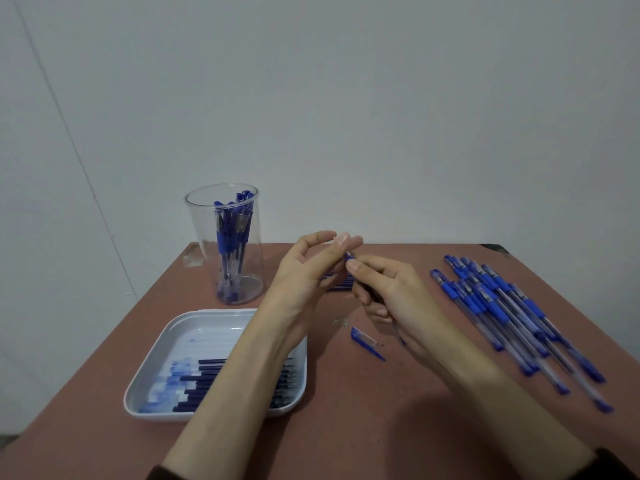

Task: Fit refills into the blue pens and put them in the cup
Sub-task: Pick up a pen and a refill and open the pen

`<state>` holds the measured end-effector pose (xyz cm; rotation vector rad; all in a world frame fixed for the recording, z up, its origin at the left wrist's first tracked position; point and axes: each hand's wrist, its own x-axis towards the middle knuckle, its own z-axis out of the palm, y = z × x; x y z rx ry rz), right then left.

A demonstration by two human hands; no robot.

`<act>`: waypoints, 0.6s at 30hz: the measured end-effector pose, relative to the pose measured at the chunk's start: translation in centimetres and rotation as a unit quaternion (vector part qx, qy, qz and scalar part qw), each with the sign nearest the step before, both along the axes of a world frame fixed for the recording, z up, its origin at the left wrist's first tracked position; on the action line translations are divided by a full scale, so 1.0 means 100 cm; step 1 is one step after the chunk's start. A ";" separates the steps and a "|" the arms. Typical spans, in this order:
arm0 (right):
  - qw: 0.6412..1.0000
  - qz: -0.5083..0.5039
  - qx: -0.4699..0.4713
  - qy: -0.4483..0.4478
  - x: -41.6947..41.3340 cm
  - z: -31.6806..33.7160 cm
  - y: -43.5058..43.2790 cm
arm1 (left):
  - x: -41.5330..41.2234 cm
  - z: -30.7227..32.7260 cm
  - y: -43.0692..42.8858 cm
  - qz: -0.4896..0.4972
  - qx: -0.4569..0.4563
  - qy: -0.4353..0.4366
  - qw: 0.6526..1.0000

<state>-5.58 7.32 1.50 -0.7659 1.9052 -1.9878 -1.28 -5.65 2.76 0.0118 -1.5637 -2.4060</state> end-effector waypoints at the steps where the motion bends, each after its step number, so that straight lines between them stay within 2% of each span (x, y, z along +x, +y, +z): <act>1: 1.000 -0.010 -0.010 -0.012 -0.002 -0.001 0.000 | 0.001 0.001 0.000 -0.011 0.009 0.005 1.000; 8: 0.998 -0.046 -0.019 -0.030 -0.012 -0.003 0.006 | 0.000 -0.001 -0.005 0.050 -0.017 -0.012 0.999; 14: 0.999 0.005 0.010 -0.031 -0.007 0.000 0.006 | 0.000 -0.001 -0.004 0.013 -0.049 0.012 0.999; 18: 0.999 -0.018 0.037 0.016 -0.007 0.001 0.006 | 0.001 -0.001 -0.003 0.056 -0.060 0.021 0.996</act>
